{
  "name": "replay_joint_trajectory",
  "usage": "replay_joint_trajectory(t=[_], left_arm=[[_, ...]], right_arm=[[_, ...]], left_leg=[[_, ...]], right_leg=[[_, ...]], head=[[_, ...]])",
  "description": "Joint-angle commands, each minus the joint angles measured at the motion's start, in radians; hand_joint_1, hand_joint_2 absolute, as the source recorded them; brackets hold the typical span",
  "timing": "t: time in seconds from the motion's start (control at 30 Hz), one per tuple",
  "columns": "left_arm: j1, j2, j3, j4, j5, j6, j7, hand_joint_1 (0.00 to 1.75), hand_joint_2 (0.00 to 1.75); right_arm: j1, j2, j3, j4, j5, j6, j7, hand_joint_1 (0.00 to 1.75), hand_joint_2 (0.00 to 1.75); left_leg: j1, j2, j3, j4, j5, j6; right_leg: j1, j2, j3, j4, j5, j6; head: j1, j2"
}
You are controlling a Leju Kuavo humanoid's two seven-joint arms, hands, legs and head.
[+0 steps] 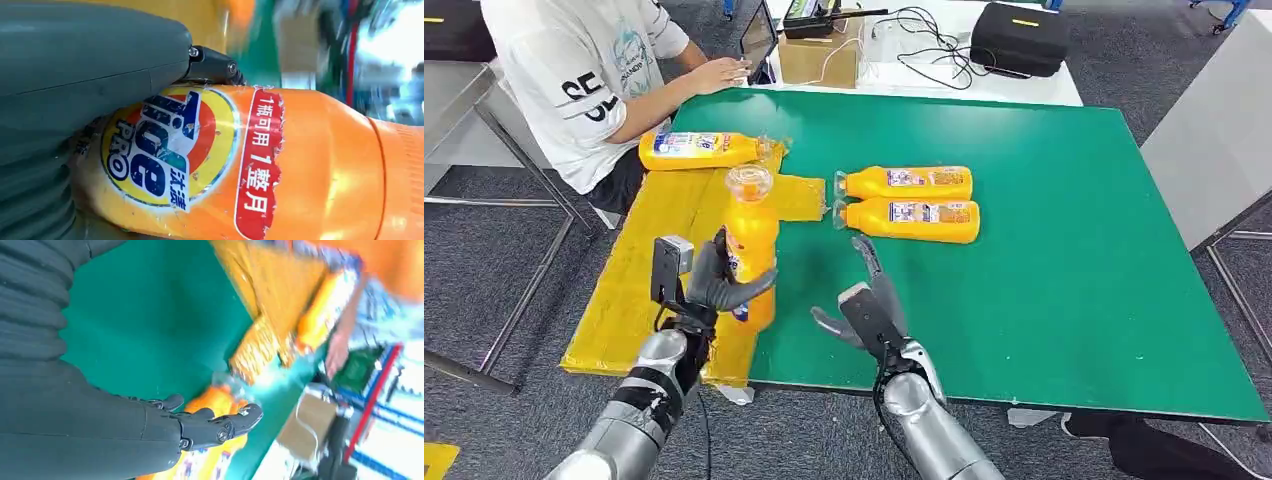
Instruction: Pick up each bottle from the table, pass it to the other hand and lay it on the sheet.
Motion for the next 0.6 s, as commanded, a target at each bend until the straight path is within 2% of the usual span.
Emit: replay_joint_trajectory(t=[0.03,0.13,0.23,0.33,0.4,0.5,0.53,0.6], left_arm=[[-0.123,0.087,0.031,0.103,-0.219,0.205,-0.018,1.75,1.75],[-0.206,0.143,0.001,0.240,-0.474,0.385,0.036,1.75,1.75],[-0.272,0.217,-0.081,0.406,-0.711,0.391,0.125,1.75,1.75],[-0.285,0.266,-0.149,0.508,-0.853,0.365,0.155,1.75,1.75],[-0.281,0.299,-0.196,0.556,-0.924,0.274,0.166,1.75,1.75],[-0.270,0.311,-0.208,0.564,-0.942,0.252,0.163,1.75,1.75],[-0.269,0.317,-0.219,0.574,-0.955,0.192,0.154,1.75,1.75],[-0.250,0.332,-0.228,0.581,-0.974,0.166,0.162,1.75,1.75]], right_arm=[[0.026,-0.016,-0.066,-0.117,-0.028,-0.012,-0.015,0.00,1.75],[0.040,-0.013,-0.078,-0.171,-0.059,-0.018,-0.036,0.00,1.75],[0.041,-0.020,-0.071,-0.186,-0.071,0.003,-0.031,0.00,1.75],[0.028,-0.017,-0.062,-0.162,-0.073,0.024,-0.031,0.00,1.75],[0.018,-0.015,-0.054,-0.145,-0.077,0.043,-0.033,0.00,1.75],[0.014,-0.014,-0.049,-0.138,-0.078,0.049,-0.033,0.00,1.75],[0.010,-0.017,-0.044,-0.131,-0.080,0.061,-0.035,0.00,1.75],[0.005,-0.015,-0.036,-0.123,-0.081,0.071,-0.035,0.00,1.75]], left_leg=[[0.002,0.000,0.003,0.000,-0.002,-0.001],[0.001,-0.001,0.002,0.001,-0.001,-0.001],[0.001,-0.001,0.002,0.001,-0.001,-0.001],[0.001,0.002,0.005,0.000,-0.001,-0.002],[0.000,0.002,0.004,-0.001,-0.001,-0.002],[0.001,0.004,0.005,0.000,-0.002,-0.002],[0.002,0.004,0.007,0.000,-0.003,-0.002],[0.002,0.003,0.005,0.001,-0.003,-0.002]], right_leg=[[0.002,-0.001,0.004,0.000,-0.002,-0.002],[0.001,-0.001,0.002,0.000,-0.001,-0.001],[0.001,-0.001,0.003,0.000,-0.001,-0.002],[0.001,0.001,0.004,0.000,-0.001,-0.002],[0.000,0.002,0.003,0.000,-0.001,-0.002],[0.001,0.003,0.004,0.000,-0.002,-0.002],[0.002,0.003,0.006,0.001,-0.002,-0.003],[0.002,0.002,0.004,0.001,-0.002,-0.002]], head=[[0.000,0.000],[0.000,0.000],[0.000,0.000],[0.000,0.000],[0.000,0.000],[0.000,0.000],[0.000,0.000],[0.000,0.000]])
